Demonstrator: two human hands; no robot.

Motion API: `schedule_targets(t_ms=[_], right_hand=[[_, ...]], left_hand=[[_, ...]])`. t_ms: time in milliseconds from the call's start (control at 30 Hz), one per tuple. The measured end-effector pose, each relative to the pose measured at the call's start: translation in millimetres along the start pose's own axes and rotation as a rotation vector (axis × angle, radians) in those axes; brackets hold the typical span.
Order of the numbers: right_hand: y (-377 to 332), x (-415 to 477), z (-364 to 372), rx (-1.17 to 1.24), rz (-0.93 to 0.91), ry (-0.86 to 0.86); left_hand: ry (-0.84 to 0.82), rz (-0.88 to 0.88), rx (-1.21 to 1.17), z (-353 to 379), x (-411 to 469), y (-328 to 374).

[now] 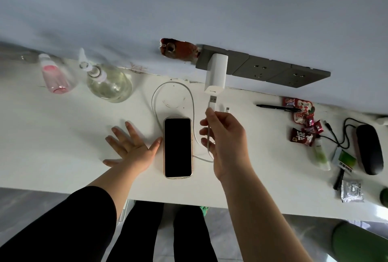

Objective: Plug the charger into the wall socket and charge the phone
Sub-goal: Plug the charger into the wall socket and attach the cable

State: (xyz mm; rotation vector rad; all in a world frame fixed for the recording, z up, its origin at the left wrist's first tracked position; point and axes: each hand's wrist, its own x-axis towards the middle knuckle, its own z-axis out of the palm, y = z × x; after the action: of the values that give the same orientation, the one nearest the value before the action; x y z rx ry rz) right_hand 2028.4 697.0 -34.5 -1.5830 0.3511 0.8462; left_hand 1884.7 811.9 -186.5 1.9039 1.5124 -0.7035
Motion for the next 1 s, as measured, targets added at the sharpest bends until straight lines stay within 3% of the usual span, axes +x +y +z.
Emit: schedule_targets(t_ms=[433, 1000], right_hand=[[-12.1, 10.0, 6.9, -0.031, 0.016, 0.056], [-17.3, 17.2, 7.8, 0.106, 0.065, 0.017]], left_hand=[[-0.026, 0.0, -0.012, -3.6, -2.6, 2.1], [-0.032, -0.003, -0.019, -3.5, -2.8, 2.1]])
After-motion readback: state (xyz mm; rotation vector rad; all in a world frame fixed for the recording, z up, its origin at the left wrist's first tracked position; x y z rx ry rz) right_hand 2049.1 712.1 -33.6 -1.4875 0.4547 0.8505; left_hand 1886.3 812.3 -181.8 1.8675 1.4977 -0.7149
